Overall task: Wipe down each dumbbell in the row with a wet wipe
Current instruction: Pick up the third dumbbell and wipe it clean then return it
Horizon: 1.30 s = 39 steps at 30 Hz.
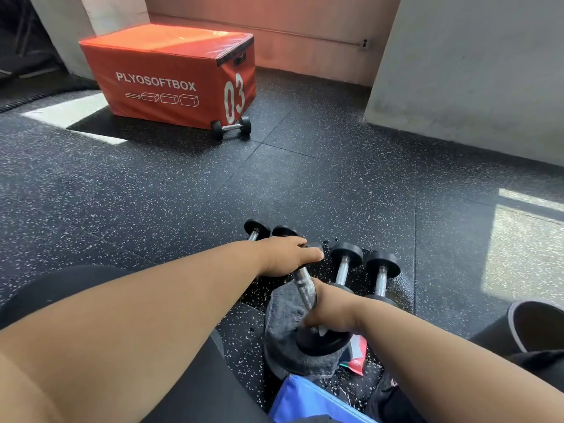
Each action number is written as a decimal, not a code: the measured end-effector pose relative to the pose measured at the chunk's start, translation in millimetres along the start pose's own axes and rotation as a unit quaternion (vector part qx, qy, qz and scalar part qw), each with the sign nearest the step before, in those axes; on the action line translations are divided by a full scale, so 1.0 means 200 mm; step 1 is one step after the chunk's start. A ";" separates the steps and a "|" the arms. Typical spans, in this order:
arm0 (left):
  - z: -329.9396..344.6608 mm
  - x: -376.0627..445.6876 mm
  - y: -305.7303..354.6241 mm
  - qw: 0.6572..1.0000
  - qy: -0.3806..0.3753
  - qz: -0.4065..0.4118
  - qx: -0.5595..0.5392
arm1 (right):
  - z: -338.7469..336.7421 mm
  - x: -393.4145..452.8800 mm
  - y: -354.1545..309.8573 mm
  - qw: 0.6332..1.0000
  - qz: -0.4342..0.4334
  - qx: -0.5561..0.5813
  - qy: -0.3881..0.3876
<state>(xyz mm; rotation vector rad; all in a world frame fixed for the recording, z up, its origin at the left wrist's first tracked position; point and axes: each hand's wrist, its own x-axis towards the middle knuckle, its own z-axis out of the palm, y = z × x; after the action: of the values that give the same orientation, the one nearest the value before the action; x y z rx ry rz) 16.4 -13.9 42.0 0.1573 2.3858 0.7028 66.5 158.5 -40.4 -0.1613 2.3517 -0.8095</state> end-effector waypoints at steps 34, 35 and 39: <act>-0.03 -0.04 0.00 0.999 -0.014 0.018 0.029 | -0.14 -0.07 0.04 0.996 0.020 -0.078 0.036; -0.03 -0.04 0.01 0.999 -0.016 0.022 0.031 | -0.12 -0.07 0.05 0.995 0.025 -0.081 0.046; -0.02 -0.05 0.01 0.999 -0.011 0.021 0.021 | -0.09 -0.10 0.04 0.992 0.022 -0.094 0.079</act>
<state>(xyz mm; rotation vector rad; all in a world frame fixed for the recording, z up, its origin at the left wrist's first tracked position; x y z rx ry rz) 21.3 -16.3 51.8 0.2326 2.3825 0.6669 71.7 179.8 -24.3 -0.1283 2.5707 -0.5993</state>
